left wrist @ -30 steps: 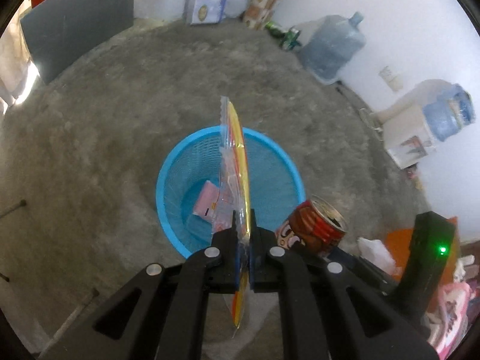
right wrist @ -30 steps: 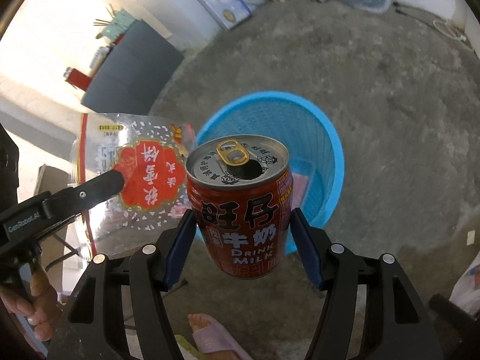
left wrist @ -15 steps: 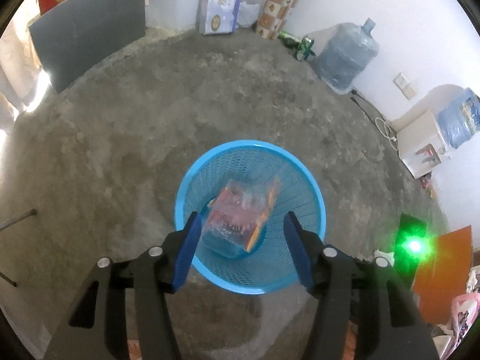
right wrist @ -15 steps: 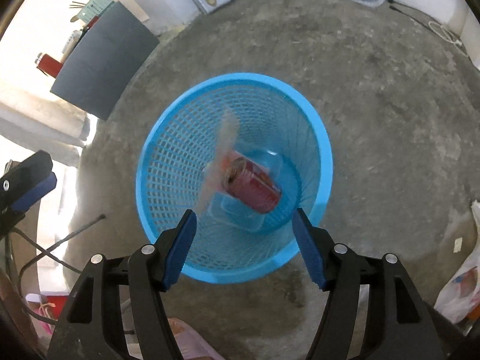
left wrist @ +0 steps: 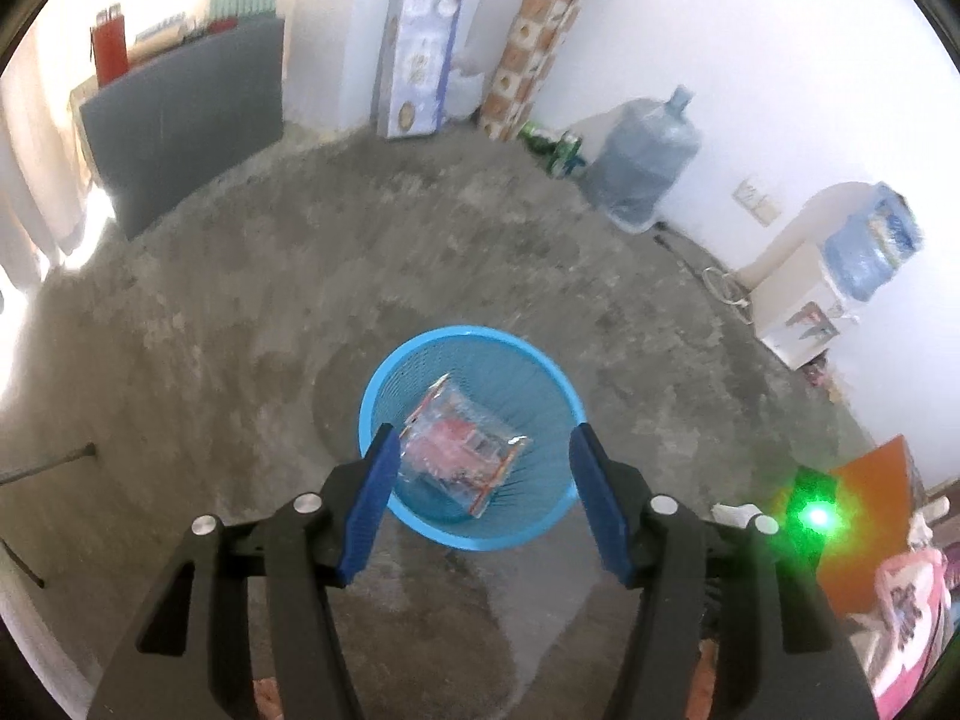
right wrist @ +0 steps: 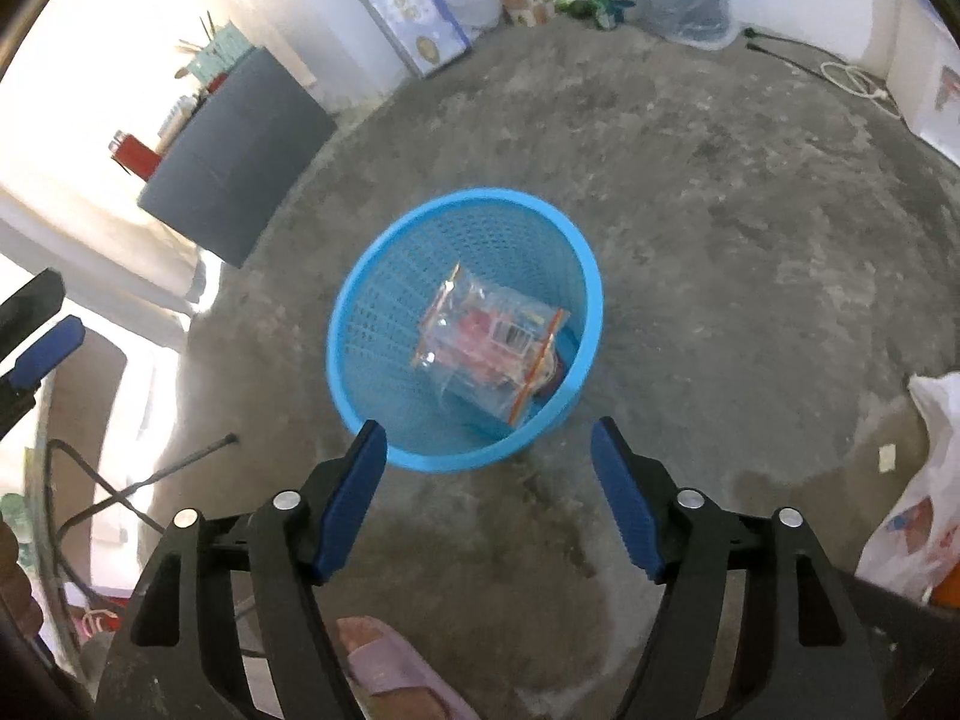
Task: Collect trash
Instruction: 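Open both grippers to drop the bag and can into the wastebasket, then return both grippers to the table toward the beige cloth and green bottle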
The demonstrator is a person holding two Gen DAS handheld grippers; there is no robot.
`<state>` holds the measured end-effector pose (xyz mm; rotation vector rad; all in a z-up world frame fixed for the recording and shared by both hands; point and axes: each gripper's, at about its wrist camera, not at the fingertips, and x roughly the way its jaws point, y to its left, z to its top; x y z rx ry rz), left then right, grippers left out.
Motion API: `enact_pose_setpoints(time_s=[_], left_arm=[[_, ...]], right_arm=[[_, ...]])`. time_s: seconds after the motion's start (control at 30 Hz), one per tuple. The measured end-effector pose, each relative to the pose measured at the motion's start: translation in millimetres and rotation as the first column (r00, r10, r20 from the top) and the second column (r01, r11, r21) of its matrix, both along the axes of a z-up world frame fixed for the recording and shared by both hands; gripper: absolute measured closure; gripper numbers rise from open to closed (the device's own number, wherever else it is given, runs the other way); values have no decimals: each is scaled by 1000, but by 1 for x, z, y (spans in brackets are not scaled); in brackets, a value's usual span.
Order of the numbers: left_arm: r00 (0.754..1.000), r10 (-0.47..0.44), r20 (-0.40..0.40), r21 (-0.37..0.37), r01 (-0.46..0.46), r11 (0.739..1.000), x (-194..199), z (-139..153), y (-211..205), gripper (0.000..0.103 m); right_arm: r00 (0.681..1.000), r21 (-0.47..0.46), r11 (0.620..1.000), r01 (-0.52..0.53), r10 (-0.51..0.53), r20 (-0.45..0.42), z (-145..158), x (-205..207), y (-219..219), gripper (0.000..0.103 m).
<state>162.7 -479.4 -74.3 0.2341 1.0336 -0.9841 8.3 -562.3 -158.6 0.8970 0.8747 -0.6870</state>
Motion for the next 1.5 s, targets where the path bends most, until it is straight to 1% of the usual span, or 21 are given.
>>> enact_pose_setpoints(time_s=[0.1,0.23,0.37,0.5,0.6,0.7,0.77,0.87,0.97,1.1,1.2,1.3,1.4,1.43,1.47,1.5], left_arm=[[1000,-11,20,-54,12,998,-14,27,31,42],[999,-8,45,-102,13,995,-26,52,72,39],[997,24,74,-157,-12,988,-35,77,121,35],[991,66,113,-197,-42,980,-43,96,170,32],[984,104,147,-226,-69,972,-50,109,210,30],[973,151,175,-253,-104,962,-55,118,247,26],[962,195,190,-271,-139,952,-60,123,274,25],[944,254,209,-299,-185,936,-67,126,309,21],[925,316,212,-311,-243,919,-71,123,341,20],[894,400,204,-312,-328,892,-76,118,378,19],[870,456,187,-316,-387,866,-77,112,404,18],[835,520,181,-313,-453,835,-80,107,432,18],[805,568,174,-322,-498,805,-79,103,459,18],[798,578,172,-325,-508,798,-80,101,465,18],[787,593,172,-327,-522,788,-80,100,474,18],[775,608,173,-329,-536,777,-81,99,481,18]], right_arm=[[1000,-17,1000,8,-8,15,15,-10,11,31],[1000,-27,1000,-14,14,28,33,-17,31,29],[998,-47,998,-52,53,30,47,-14,46,26],[995,-87,993,-80,84,44,68,-7,60,24],[990,-137,983,-119,128,58,91,7,73,22],[978,-203,964,-173,193,84,118,22,91,19],[966,-245,947,-210,239,98,134,31,103,14],[943,-311,910,-273,318,102,155,48,127,9],[911,-353,869,-346,402,95,165,66,152,8],[857,-364,821,-441,505,101,172,90,184,8],[819,-363,788,-497,564,104,173,107,203,8],[770,-351,747,-565,630,101,173,124,227,8],[717,-346,698,-627,691,92,173,141,250,8],[706,-346,687,-639,702,91,173,145,256,8],[684,-342,669,-660,723,93,173,152,265,8],[670,-337,657,-674,736,96,173,155,268,8]])
